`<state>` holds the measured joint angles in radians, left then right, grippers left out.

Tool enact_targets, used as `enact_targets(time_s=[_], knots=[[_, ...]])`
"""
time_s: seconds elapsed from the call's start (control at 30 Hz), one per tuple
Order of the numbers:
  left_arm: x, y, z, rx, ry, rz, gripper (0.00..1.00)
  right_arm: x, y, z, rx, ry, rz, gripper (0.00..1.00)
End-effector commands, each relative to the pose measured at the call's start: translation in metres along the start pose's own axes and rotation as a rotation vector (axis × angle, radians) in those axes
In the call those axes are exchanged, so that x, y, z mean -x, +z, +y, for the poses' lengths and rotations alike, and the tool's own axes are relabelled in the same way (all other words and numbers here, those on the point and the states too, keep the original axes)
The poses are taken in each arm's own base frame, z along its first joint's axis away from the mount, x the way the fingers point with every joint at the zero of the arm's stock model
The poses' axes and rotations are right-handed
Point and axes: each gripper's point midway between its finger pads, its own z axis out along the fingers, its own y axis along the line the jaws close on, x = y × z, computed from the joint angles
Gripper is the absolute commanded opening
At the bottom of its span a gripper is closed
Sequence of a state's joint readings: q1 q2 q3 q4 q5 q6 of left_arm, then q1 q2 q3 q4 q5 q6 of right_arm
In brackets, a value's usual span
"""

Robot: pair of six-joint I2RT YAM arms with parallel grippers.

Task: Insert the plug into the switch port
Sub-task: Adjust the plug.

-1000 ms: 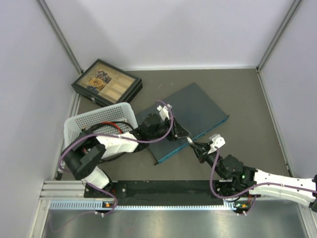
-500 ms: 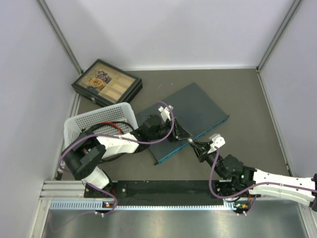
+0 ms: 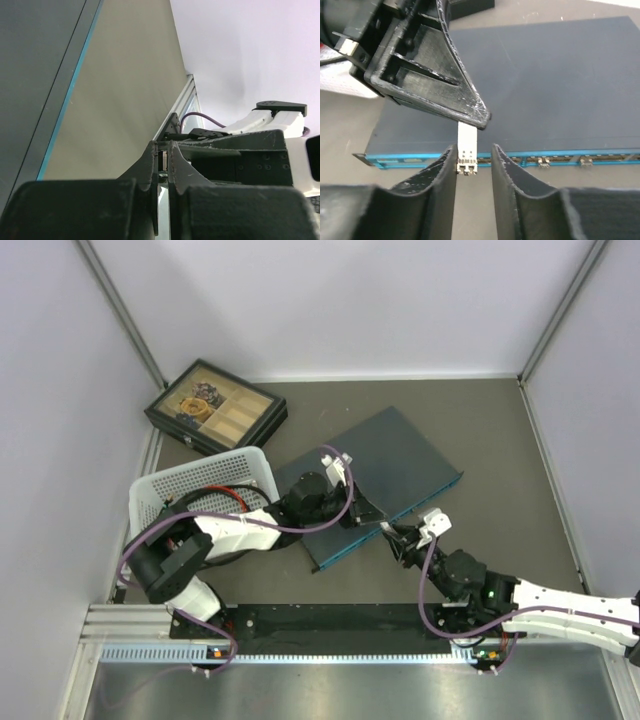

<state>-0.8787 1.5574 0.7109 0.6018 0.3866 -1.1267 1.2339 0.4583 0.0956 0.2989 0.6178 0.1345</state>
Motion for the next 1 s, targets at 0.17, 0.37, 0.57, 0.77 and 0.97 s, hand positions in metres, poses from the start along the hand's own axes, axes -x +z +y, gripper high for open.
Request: enact_targets(time_s=[0.17, 0.37, 0.57, 0.77, 0.97], knots=[[0.011, -0.012, -0.015, -0.003, 0.143, -0.056, 0.0, 0.027, -0.003, -0.006, -0.062, 0.036, 0.085, 0.4], [0.009, -0.011, -0.015, -0.012, 0.126, -0.05, 0.0, 0.027, -0.002, 0.0, -0.025, 0.011, 0.126, 0.42], [0.008, -0.011, -0.017, -0.02, 0.126, -0.048, 0.0, 0.028, 0.001, 0.007, 0.0, 0.007, 0.142, 0.43], [0.007, -0.011, -0.018, -0.024, 0.126, -0.045, 0.0, 0.03, 0.007, 0.009, 0.007, 0.02, 0.145, 0.42], [0.007, -0.011, -0.018, -0.027, 0.127, -0.041, 0.0, 0.032, 0.009, 0.009, 0.008, 0.023, 0.141, 0.39]])
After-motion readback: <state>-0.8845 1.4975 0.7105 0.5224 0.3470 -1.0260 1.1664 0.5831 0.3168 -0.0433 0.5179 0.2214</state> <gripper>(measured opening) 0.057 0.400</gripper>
